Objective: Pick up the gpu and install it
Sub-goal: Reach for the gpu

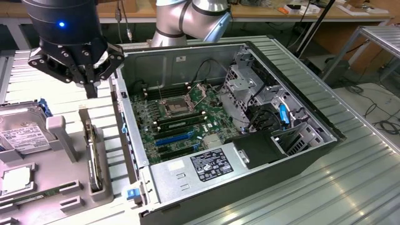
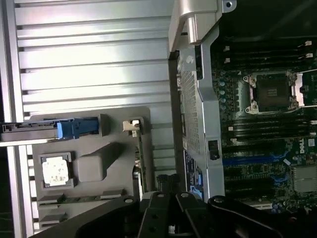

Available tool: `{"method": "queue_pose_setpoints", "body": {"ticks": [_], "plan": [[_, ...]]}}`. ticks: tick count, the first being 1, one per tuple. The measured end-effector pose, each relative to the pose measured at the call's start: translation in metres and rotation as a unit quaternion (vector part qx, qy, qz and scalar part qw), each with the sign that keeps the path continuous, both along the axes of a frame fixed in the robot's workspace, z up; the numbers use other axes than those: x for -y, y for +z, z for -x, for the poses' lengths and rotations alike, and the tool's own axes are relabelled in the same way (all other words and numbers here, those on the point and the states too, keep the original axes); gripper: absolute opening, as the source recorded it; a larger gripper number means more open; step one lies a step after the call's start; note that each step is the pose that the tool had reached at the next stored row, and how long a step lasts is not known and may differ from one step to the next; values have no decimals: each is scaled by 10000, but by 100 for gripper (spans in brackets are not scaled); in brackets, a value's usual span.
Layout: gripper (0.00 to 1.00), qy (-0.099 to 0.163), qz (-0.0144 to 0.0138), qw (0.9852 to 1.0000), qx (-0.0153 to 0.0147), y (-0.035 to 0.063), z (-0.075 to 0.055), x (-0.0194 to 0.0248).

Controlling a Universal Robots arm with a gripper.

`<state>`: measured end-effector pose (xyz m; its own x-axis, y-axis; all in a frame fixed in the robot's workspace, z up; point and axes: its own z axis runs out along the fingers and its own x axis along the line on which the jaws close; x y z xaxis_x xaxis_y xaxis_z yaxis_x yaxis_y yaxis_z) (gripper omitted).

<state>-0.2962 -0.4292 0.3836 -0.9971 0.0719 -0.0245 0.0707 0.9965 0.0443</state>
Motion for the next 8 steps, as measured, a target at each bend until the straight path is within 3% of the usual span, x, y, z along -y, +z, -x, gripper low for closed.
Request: {"method": "queue_pose_setpoints", "body": {"ticks": [3,8], "plan": [[11,3,0,10000,0,-11,142,26],[11,5,0,10000,0,-10,155,26]]}}
